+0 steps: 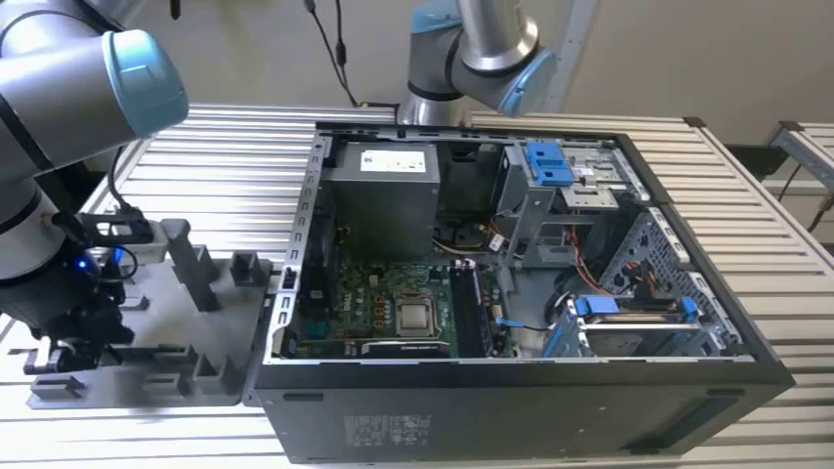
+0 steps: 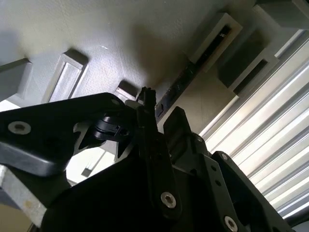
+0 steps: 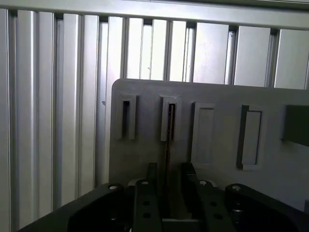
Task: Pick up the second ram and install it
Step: 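Pick up the second ram and move it above second insertion slot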
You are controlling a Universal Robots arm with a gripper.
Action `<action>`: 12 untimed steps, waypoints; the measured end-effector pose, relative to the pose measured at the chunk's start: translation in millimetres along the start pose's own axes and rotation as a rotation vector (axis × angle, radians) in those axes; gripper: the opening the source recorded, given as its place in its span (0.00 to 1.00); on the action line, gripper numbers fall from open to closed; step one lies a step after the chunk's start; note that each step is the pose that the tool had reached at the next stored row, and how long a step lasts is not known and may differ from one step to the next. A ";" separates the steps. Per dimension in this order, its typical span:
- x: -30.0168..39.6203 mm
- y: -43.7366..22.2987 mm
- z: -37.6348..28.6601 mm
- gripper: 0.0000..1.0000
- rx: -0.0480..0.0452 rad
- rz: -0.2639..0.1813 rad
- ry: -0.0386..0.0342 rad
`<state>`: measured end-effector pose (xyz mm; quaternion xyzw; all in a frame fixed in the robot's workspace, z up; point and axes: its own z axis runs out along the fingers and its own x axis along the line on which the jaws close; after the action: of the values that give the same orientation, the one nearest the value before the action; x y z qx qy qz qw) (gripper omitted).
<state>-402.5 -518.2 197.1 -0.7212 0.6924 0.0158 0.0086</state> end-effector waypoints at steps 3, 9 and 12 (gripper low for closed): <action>0.0 0.0 0.1 0.27 0.0000 0.000 0.0000; 0.0 0.0 0.1 0.14 0.0000 0.000 0.0000; 0.0 0.0 0.1 0.14 0.0000 0.000 0.0000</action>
<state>-402.5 -518.2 197.0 -0.7212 0.6924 0.0158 0.0086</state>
